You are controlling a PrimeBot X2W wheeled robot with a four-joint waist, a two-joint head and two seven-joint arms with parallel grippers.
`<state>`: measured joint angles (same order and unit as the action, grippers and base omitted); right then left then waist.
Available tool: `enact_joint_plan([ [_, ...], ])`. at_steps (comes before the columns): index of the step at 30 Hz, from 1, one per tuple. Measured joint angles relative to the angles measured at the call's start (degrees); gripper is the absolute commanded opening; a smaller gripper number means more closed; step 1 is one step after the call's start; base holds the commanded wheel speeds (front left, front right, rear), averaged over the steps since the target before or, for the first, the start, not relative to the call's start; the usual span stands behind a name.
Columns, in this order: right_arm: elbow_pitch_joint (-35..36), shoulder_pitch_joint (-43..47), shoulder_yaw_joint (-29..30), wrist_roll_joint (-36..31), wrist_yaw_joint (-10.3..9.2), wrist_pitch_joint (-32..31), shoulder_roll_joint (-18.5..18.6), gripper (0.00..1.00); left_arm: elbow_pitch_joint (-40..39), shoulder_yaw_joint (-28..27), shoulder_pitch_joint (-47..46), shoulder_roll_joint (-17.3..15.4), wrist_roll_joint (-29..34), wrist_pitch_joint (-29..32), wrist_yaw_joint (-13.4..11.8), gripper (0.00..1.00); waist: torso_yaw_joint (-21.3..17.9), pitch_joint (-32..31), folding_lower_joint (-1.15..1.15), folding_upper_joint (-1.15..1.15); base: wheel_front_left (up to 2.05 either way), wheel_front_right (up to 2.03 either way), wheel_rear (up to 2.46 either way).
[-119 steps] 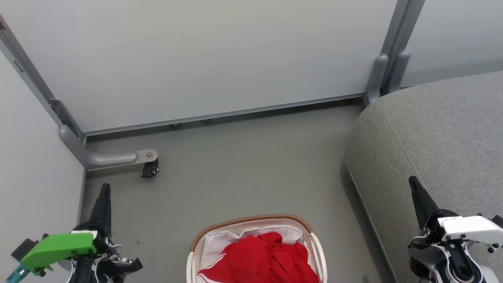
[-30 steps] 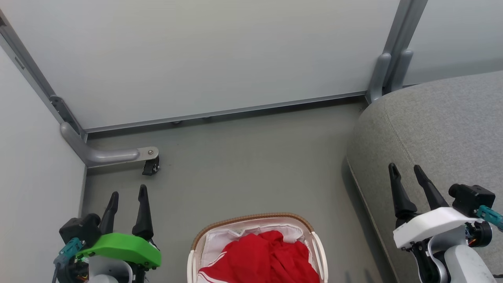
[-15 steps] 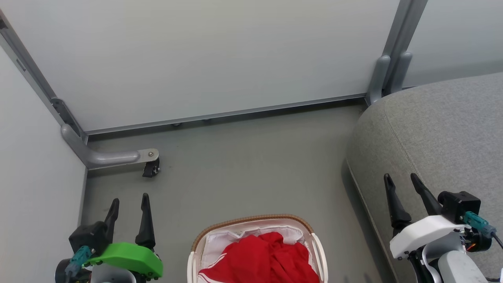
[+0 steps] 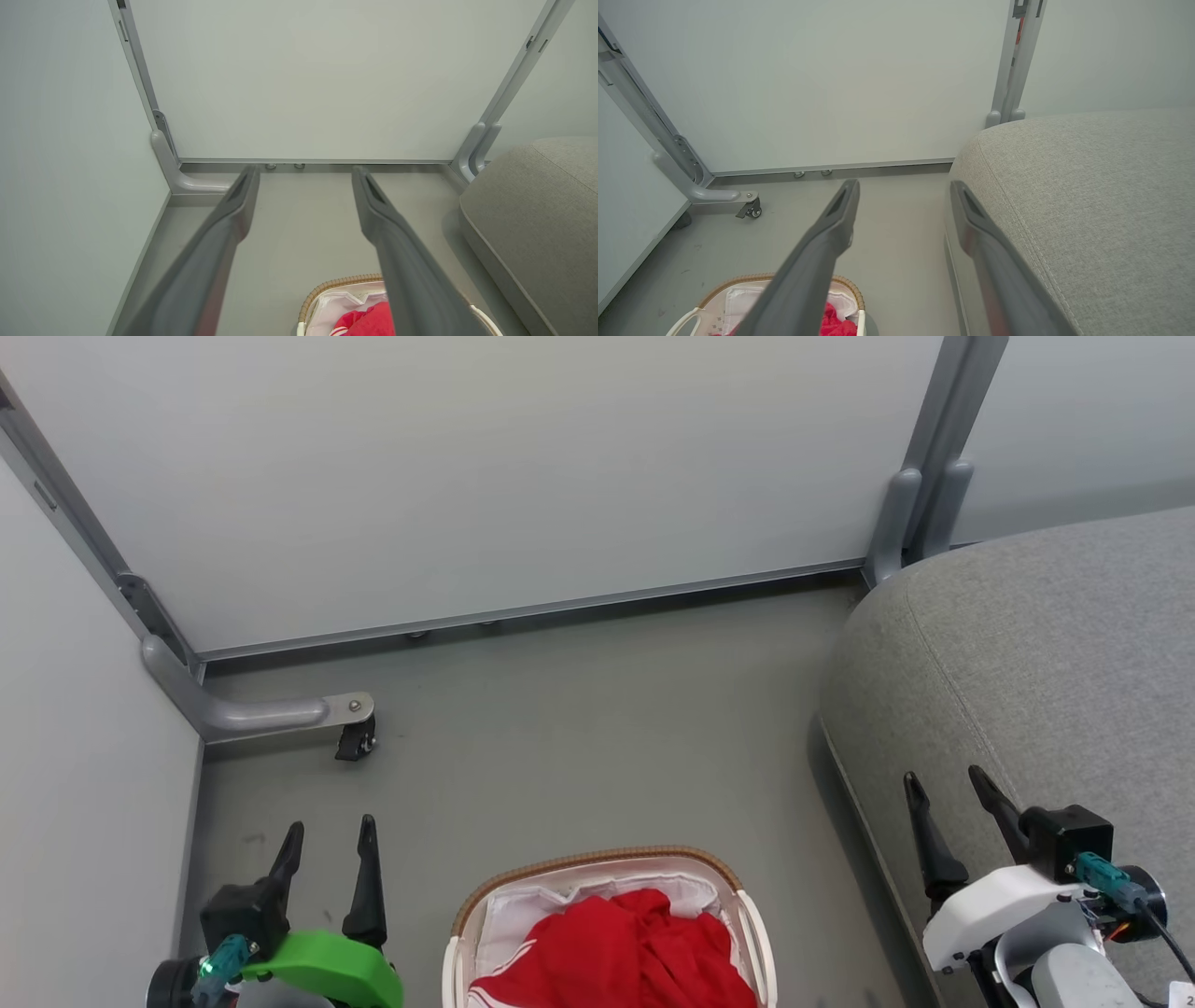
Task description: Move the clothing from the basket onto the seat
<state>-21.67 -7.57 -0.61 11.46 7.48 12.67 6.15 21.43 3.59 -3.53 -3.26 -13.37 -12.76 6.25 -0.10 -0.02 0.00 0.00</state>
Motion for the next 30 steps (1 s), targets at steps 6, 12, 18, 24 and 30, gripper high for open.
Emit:
enact_joint_plan([
  [6, -0.7, -0.1, -0.1, -2.7, 0.0, 0.6, 0.0, 1.0, 0.7, 0.1, 0.5, 0.2, 2.5, -0.7, 0.4, 1.0, -0.2, 0.0, 0.0, 0.0, 0.0, 0.0, 0.0],
  [12, -0.8, -0.1, -0.4, -5.0, 0.0, 1.3, 0.0, 1.0, 1.1, 0.3, 0.6, 0.3, 4.4, -1.3, 0.6, 1.0, -0.4, 0.2, 0.0, 0.0, 0.0, 0.0, 0.0],
  [18, -0.4, -0.6, -1.2, -7.4, 0.01, 2.0, -0.1, 1.0, 1.7, 1.2, 0.7, 0.3, 7.0, -1.9, 0.8, 1.0, -1.1, 1.1, 0.0, 0.0, 0.0, 0.0, 0.0],
  [24, 1.7, -2.7, -1.8, -8.9, 0.02, 2.3, -0.4, 1.0, 2.4, 3.2, -0.2, 0.4, 7.9, -2.3, 1.0, 1.0, -2.3, 3.7, 0.0, 0.0, 0.0, 0.0, 0.0],
  [30, 4.7, -5.9, -2.5, -9.0, 0.03, 2.3, -1.2, 1.0, 4.0, 5.6, -4.3, 0.3, 6.8, -2.3, 1.1, 1.0, -4.2, 8.2, 0.0, 0.0, 0.0, 0.0, 0.0],
])
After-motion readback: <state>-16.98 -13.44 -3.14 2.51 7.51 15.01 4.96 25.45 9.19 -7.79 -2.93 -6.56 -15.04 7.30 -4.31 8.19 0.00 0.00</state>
